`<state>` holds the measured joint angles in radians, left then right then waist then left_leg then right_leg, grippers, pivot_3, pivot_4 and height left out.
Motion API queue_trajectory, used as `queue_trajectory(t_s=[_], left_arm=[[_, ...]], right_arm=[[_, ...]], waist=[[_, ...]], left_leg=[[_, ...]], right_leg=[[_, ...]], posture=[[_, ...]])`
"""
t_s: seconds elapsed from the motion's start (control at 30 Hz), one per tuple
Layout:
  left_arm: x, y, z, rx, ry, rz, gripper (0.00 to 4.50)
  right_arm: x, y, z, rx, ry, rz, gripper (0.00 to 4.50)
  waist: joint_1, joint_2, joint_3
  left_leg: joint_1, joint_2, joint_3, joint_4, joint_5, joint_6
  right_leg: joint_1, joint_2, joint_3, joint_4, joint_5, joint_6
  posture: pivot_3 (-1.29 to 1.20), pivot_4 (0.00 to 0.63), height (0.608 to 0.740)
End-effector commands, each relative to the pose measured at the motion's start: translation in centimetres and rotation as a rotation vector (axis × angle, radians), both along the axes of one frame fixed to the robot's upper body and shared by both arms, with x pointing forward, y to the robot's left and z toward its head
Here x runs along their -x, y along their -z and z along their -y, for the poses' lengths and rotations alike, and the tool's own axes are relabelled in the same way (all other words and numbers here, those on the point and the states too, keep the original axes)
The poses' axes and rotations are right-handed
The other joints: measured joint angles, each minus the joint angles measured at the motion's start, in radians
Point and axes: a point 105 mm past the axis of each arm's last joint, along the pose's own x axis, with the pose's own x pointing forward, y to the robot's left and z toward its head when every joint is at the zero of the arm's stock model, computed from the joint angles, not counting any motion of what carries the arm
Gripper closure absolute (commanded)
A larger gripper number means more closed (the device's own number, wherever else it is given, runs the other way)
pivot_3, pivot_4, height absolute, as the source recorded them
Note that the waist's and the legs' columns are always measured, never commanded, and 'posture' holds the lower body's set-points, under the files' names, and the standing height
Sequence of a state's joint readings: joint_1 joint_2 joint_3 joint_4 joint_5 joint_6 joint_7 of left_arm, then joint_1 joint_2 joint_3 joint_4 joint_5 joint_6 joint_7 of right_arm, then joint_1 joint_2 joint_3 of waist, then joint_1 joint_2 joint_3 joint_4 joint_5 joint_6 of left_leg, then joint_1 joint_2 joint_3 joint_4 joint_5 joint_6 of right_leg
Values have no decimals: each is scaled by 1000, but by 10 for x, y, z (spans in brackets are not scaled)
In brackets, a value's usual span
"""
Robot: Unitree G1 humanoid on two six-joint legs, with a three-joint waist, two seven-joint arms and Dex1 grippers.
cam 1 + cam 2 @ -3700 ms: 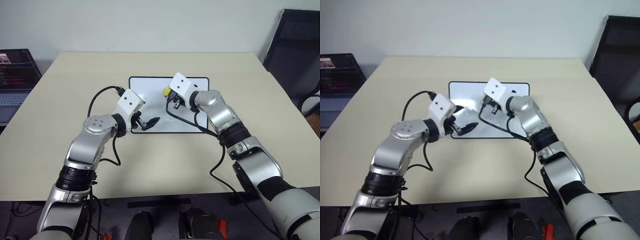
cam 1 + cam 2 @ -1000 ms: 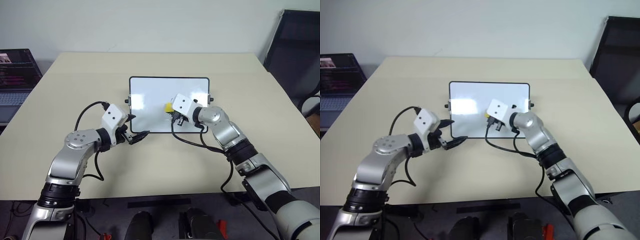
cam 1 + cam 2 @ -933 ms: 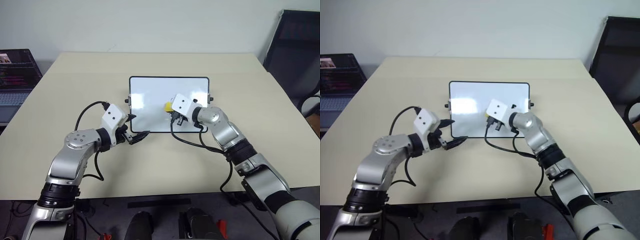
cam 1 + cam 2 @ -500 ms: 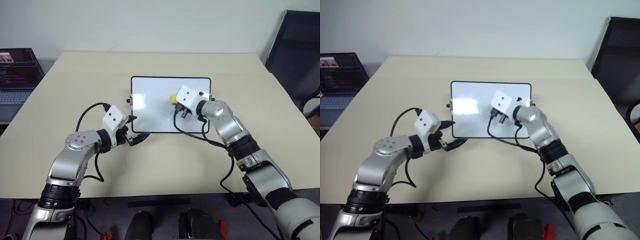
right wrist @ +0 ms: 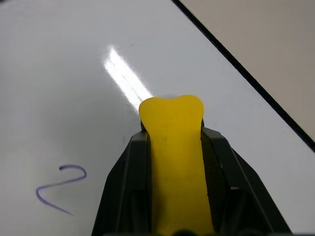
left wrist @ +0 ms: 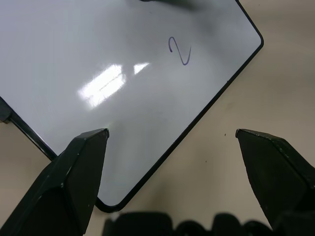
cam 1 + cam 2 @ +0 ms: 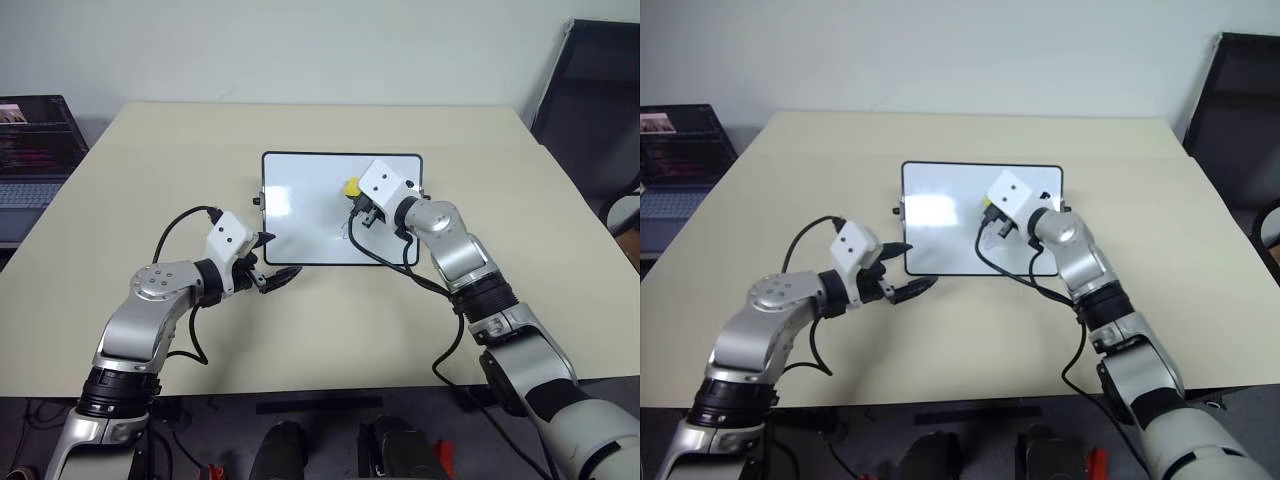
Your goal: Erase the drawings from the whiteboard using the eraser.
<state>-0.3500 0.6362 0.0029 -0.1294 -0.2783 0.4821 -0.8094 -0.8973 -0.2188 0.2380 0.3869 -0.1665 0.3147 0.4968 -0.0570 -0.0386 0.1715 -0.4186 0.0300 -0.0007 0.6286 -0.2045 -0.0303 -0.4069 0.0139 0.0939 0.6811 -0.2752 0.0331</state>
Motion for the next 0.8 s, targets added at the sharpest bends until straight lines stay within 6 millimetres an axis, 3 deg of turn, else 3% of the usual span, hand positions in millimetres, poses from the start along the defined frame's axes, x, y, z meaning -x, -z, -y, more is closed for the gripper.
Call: queue_trajectory(t_s=[0.03,0.2,0.37,0.53,0.7,0.8], left_arm=[[4,-11,0,25,-9,38,0],[6,-12,-15,80,-62,31,0],[12,-7,-27,92,-85,29,0],[17,-8,-28,101,-62,32,0],[18,-8,-26,111,-37,41,0],[18,-8,-25,103,-25,40,0]], right_arm=[[12,-24,9,-122,-16,17,3488],[52,-26,20,-299,-116,-101,3488],[95,-1,36,-318,-153,-207,3488],[123,21,43,-357,-152,-262,3488],[129,42,50,-373,-86,-251,3488],[123,39,50,-386,-53,-207,3488]], waist=[[0,0,0],[1,0,0],[1,0,0],[1,0,0],[0,0,0],[-1,0,0]], left_leg=[[0,0,0,0,0,0],[-1,0,-1,0,-1,0],[-1,0,-1,0,-1,0],[0,0,0,0,-1,0],[1,0,1,1,-1,0],[2,0,2,1,-1,0]], right_leg=[[0,0,0,0,0,0],[-1,-1,-1,-1,-1,0],[0,-1,-1,-1,-1,0],[0,-1,0,-1,-4,4],[1,0,1,-1,-4,5],[1,0,2,-1,-4,5]], posture=[[0,150,740],[0,150,740],[0,150,740],[0,150,740],[0,150,740],[0,150,740]])
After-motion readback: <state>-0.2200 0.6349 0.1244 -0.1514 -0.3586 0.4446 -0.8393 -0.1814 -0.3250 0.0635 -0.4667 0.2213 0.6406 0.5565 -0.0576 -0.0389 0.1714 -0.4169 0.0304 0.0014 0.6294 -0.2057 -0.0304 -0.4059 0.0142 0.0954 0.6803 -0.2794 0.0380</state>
